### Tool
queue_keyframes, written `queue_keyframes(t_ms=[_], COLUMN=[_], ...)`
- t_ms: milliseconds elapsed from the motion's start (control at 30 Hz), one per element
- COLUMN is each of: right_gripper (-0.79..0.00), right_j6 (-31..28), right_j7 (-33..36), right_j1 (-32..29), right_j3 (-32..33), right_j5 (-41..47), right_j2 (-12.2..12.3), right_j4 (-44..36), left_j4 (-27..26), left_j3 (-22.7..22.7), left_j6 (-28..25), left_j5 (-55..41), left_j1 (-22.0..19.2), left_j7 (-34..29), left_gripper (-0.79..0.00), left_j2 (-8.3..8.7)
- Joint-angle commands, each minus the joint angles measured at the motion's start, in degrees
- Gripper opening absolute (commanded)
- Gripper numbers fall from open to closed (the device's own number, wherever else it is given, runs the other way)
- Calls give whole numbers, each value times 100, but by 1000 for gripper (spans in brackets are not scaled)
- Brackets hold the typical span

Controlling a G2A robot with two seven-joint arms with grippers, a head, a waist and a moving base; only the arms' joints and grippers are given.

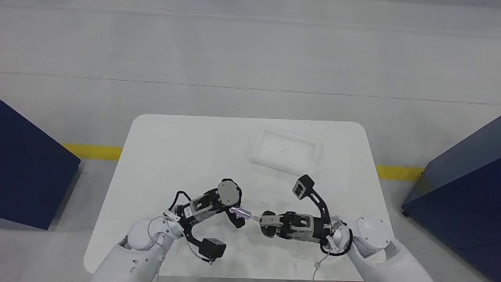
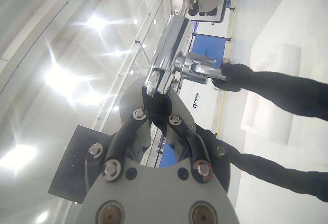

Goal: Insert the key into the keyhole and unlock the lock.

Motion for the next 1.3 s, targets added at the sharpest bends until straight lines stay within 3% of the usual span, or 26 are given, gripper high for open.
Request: queue_keyframes(t_ms=[0,300,667,900,1267], right_gripper=[-785,-785,-785,-785,-785], right_j6=[225,1175,1216,2396,3686], right_j7=[101,444,366,58,-117], right_j1=[51,318,304,307,461], right_j3=[-23,-201,-206,-168,-268], right_j5=[266,1166,1160,1845,2687], right_j2=[-13,-86,-87,-99,-145], right_j4=[120,589,588,601,824], left_j4=[-16,-107,-131,-159,-170], left_j3=[-6,-29,-45,-59,-57], left_j6=[21,139,139,165,156], left_j5=[32,230,158,159,214], left_j1=[7,37,53,73,67], left_j7=[-10,-72,-62,-68,-88], left_gripper=[-785,-785,-785,-785,-785], left_j2=[4,24,37,47,58])
